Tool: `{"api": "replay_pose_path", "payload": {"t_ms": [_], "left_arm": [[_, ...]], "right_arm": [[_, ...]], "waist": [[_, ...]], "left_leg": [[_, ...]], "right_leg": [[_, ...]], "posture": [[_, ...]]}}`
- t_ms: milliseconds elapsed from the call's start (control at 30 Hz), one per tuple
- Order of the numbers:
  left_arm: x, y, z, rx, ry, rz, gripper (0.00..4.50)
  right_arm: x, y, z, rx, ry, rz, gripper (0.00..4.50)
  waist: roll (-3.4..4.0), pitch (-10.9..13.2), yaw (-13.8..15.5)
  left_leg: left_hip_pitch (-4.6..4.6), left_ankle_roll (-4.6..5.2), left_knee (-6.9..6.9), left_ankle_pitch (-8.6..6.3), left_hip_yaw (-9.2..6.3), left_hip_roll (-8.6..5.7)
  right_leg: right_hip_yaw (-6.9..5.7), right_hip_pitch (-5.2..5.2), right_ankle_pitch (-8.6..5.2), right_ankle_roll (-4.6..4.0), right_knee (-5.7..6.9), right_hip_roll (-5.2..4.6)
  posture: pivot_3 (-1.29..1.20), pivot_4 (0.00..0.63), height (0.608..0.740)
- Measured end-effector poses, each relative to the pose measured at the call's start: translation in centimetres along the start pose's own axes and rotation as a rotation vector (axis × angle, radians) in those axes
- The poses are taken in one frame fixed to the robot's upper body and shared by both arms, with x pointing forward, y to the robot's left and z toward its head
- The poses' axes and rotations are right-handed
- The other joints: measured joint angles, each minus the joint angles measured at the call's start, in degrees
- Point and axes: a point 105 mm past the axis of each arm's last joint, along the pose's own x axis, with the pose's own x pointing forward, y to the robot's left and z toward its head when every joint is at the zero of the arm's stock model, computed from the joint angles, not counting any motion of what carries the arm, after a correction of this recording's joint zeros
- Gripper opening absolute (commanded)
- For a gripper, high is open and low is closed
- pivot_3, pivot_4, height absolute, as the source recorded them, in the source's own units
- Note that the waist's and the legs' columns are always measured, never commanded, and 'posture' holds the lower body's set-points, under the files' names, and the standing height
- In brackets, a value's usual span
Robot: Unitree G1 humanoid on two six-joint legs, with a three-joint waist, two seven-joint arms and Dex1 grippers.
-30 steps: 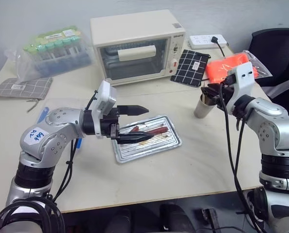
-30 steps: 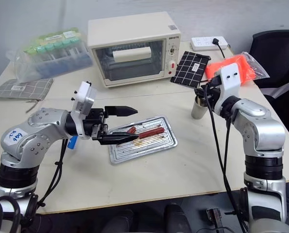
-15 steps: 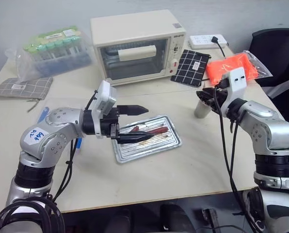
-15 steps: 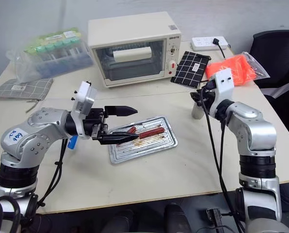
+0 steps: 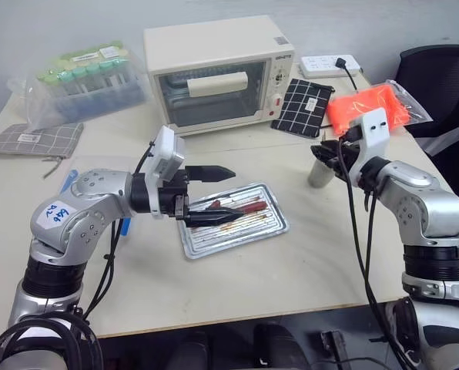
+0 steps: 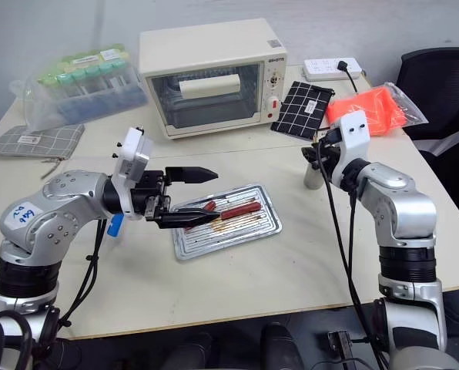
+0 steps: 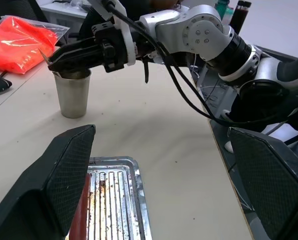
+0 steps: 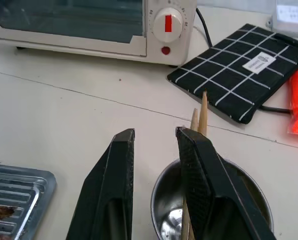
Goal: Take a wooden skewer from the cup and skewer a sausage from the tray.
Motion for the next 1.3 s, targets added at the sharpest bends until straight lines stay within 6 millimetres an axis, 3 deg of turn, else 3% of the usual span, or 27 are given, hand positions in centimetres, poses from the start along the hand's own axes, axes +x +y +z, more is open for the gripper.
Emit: {"api": "replay_pose_path", "payload": {"t_ms": [967,1133,1300], "left_arm": [[-0.2,0.5,-0.2,-0.002,0.007,0.023,4.50],[-0.2,0.5,-0.2,-0.002,0.007,0.023,4.50],[-0.2,0.6,-0.1,0.000,0.006,0.025,4.50]], "right_arm": [[1.2,-1.4,-2.0,-0.008,0.037,-0.036,1.37],[1.0,-1.5,-1.5,-0.028,0.029,-0.038,1.37],[0.1,-1.1,0.6,-0.073,-0.014,-0.033,1.37]], "waist": [[0.00,0.00,-0.14],[0.00,0.00,-0.04],[0.00,0.00,-0.05]], "left_leg": [[0.00,0.00,0.01,0.00,0.00,0.00],[0.00,0.00,0.01,0.00,0.00,-0.01],[0.00,0.00,0.00,0.00,0.00,0.01]], "right_leg": [[-0.01,-0.01,0.00,0.00,0.01,0.01],[-0.01,-0.01,0.00,0.00,0.01,0.00],[0.00,-0.01,0.00,0.00,0.01,0.01]], "posture": [[0.00,0.150,0.740],[0.00,0.150,0.740],[0.00,0.150,0.740]]}}
